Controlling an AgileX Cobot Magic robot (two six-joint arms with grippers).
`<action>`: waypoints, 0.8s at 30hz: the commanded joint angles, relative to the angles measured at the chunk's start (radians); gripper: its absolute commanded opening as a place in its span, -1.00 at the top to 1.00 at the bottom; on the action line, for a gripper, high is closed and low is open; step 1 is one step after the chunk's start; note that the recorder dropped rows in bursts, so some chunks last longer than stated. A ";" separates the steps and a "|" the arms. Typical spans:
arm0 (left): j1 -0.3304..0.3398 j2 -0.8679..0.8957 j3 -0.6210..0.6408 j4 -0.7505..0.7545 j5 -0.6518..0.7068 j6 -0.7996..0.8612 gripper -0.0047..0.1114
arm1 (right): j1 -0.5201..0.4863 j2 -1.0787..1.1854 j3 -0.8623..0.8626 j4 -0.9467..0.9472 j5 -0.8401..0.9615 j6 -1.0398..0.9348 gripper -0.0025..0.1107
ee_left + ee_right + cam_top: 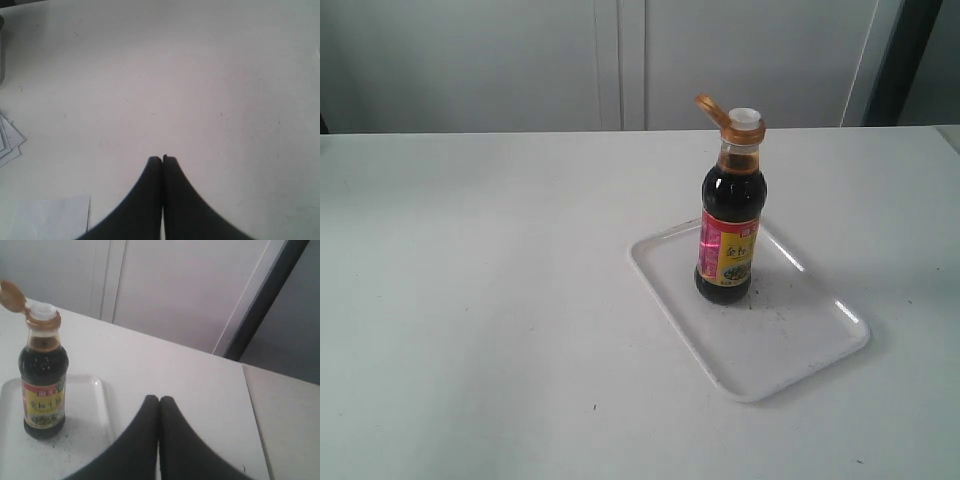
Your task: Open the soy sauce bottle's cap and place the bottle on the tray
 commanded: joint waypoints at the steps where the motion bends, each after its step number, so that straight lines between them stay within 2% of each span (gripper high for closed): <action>1: 0.003 -0.087 0.046 -0.026 -0.024 -0.005 0.92 | -0.001 -0.100 0.031 0.051 -0.027 -0.011 0.96; 12: 0.003 -0.265 0.173 -0.094 -0.140 0.007 0.92 | -0.001 -0.153 0.177 0.106 -0.181 -0.011 0.96; 24: 0.003 -0.281 0.185 -0.092 -0.181 0.021 0.92 | -0.001 -0.153 0.187 0.109 -0.187 -0.011 0.96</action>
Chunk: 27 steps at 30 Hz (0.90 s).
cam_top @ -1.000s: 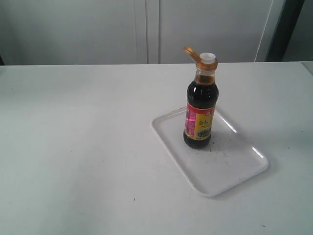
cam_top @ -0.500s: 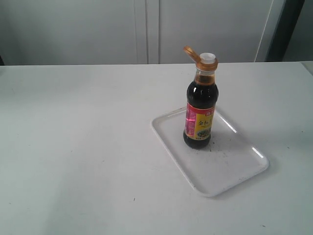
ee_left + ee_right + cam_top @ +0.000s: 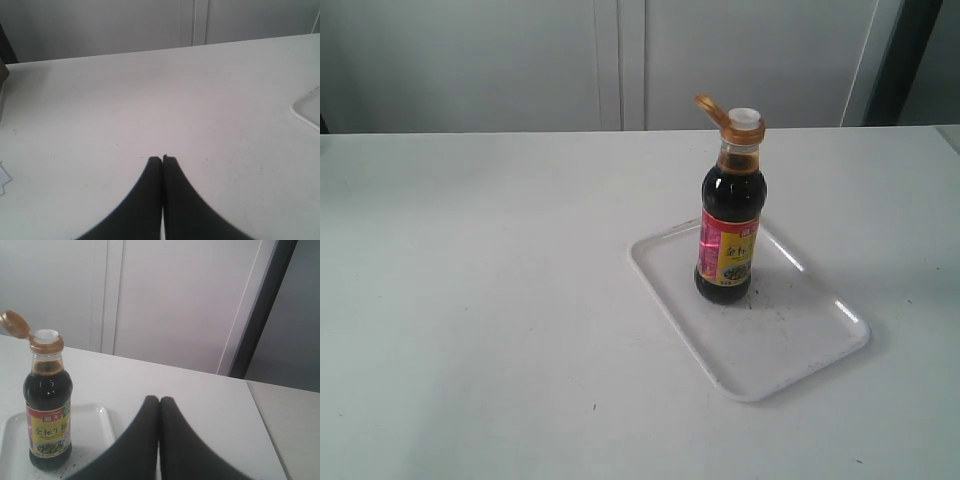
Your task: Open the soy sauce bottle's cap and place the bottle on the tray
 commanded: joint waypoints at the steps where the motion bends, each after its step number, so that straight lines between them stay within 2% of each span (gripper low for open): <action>1: 0.003 -0.009 0.002 -0.010 -0.011 0.003 0.92 | -0.001 -0.007 0.004 0.006 -0.009 -0.007 0.96; 15: 0.003 -0.009 0.002 0.016 -0.024 0.052 0.92 | -0.001 -0.007 0.004 0.006 -0.009 -0.007 0.96; 22: 0.003 -0.011 0.052 0.011 -0.045 0.043 0.92 | -0.001 -0.007 0.004 0.006 -0.009 -0.007 0.96; 27: 0.018 -0.075 0.125 0.009 -0.045 0.025 0.92 | -0.001 -0.007 0.004 0.006 -0.009 -0.007 0.96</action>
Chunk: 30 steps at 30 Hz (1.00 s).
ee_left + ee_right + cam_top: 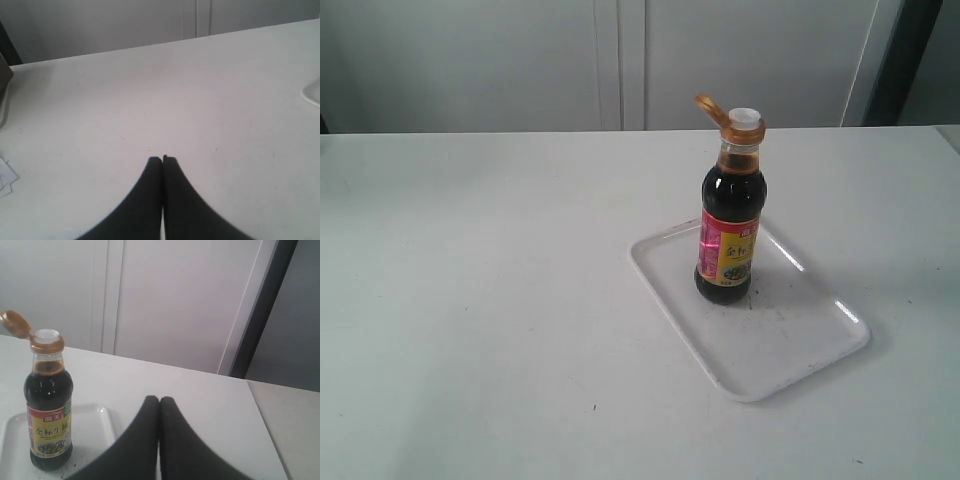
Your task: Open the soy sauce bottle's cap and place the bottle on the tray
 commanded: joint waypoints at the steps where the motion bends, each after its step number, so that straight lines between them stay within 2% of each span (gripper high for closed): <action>1: 0.026 -0.051 0.066 -0.006 -0.008 -0.018 0.92 | -0.001 -0.007 0.002 0.002 -0.009 -0.007 0.96; 13: 0.090 -0.175 0.242 -0.038 -0.010 -0.018 0.92 | -0.001 -0.007 0.002 0.002 -0.009 -0.017 0.96; 18: 0.091 -0.175 0.293 -0.064 -0.014 -0.018 0.92 | -0.001 -0.007 0.002 0.002 -0.009 -0.017 0.96; 30: 0.091 -0.175 0.317 -0.070 -0.094 -0.018 0.92 | -0.001 -0.007 0.002 0.002 -0.009 -0.017 0.96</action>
